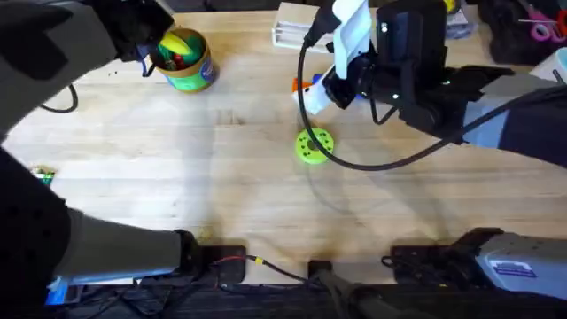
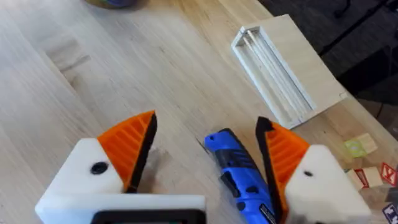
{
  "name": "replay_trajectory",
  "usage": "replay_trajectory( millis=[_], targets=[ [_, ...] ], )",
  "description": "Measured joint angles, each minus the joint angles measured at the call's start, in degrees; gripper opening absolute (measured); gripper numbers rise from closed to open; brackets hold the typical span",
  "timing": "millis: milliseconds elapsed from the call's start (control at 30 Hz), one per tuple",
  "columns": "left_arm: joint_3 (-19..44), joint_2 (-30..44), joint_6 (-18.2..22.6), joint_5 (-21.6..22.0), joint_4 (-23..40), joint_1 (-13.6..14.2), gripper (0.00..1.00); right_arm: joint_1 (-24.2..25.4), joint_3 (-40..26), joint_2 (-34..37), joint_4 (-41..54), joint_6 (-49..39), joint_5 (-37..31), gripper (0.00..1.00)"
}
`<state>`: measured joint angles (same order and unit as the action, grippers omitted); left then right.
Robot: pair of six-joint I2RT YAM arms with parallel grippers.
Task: Pick up the gripper from the table and insert it into the empty holder that is missing its gripper. Then pick up a screw, insert it into the mounting hole, and use the screwdriver to tighten it. Finally, clean up the table by picking up the vegetable and placing it into the bucket.
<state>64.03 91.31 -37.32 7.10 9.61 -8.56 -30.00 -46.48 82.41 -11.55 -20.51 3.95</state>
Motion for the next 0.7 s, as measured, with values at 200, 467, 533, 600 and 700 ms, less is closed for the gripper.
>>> replay_trajectory(
  millis=[200, 467, 533, 600, 700],
  targets=[
    [0.0, 1.0, 0.0, 0.0, -0.2, 0.0, 0.99, 0.0, 0.0, 0.0, 0.0, 0.0, 0.0, 0.994],
    [0.0, -0.9, 2.2, -0.4, 0.7, 0.2, 0.995, 0.0, 0.0, 0.0, 0.0, 0.0, 0.0, 0.992],
    [0.0, -3.1, 4.2, -0.5, 1.5, 0.5, 0.995, 0.0, 0.0, 0.0, 0.0, 0.1, 0.0, 0.992],
    [0.0, -6.3, 6.9, -0.5, 3.3, 1.3, 0.995, 0.0, 0.0, 0.0, 0.0, 1.1, 0.0, 0.992],
    [0.0, -12.2, 12.0, -0.5, 7.2, 3.3, 0.996, 0.0, 0.0, 0.0, 0.4, 5.0, 0.0, 0.992]
  ],
)
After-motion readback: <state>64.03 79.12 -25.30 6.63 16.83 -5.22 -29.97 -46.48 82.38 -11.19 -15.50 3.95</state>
